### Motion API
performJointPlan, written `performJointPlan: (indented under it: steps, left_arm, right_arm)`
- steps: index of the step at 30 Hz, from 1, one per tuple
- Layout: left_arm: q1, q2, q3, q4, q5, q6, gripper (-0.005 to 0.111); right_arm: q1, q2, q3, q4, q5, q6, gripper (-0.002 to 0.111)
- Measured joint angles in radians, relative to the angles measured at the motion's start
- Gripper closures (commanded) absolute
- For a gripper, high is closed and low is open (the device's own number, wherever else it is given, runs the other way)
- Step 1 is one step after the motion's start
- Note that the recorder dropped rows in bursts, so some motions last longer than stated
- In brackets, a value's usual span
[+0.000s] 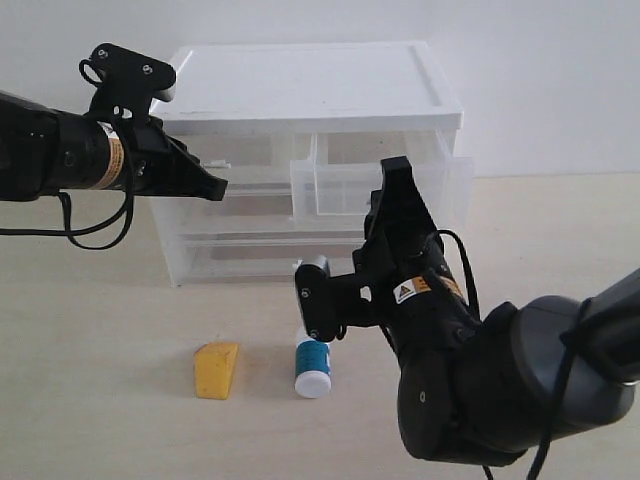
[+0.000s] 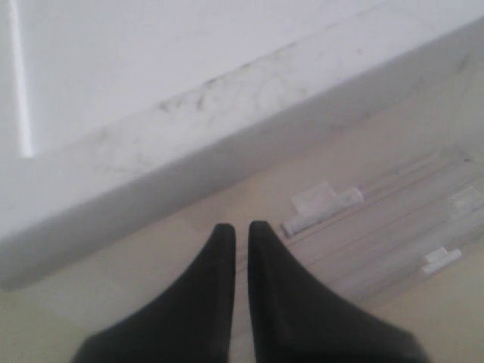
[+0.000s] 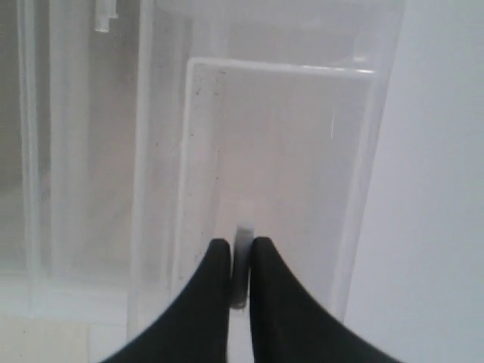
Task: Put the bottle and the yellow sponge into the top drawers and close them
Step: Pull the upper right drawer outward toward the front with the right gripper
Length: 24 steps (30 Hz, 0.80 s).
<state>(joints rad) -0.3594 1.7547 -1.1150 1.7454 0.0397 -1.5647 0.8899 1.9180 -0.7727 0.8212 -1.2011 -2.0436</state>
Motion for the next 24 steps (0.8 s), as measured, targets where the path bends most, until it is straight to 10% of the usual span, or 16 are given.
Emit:
performJointPlan:
  steps: [24]
  left_arm:
    - [0.000,0.000,0.000,0.000,-0.002,0.000,0.103]
  right_arm:
    - [0.053,-0.104,0.084,0.082,0.038,0.002,0.108]
